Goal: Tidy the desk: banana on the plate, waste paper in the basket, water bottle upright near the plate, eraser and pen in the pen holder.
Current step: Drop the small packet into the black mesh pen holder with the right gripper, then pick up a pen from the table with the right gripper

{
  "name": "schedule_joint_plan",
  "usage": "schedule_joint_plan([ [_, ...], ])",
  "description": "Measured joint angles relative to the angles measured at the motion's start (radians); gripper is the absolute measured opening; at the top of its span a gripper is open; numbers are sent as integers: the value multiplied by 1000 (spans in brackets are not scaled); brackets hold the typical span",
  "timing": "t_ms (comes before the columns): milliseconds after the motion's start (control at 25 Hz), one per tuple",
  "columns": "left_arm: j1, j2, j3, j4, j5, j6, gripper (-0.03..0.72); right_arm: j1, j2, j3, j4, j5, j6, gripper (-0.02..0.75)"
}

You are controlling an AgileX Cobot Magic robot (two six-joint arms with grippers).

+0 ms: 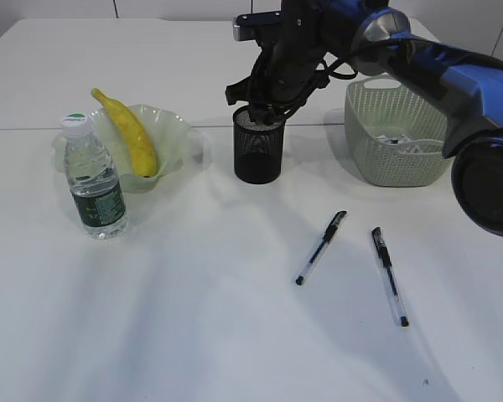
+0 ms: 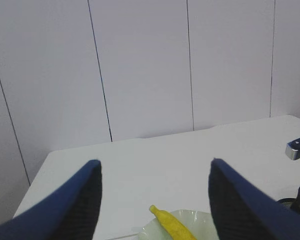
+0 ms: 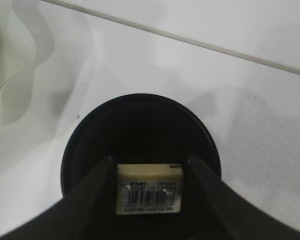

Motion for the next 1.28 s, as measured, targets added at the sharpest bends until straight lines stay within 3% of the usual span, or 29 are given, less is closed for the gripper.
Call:
schedule_joint_plan([
  [360,0,0,0,0,0,0,475,0,0,-37,0,16,0,338],
  [1000,0,0,0,0,0,4,475,0,0,-273,-43,223,0,338],
  [1280,0,0,0,0,0,11,475,0,-26,-294,-47,253,0,338],
])
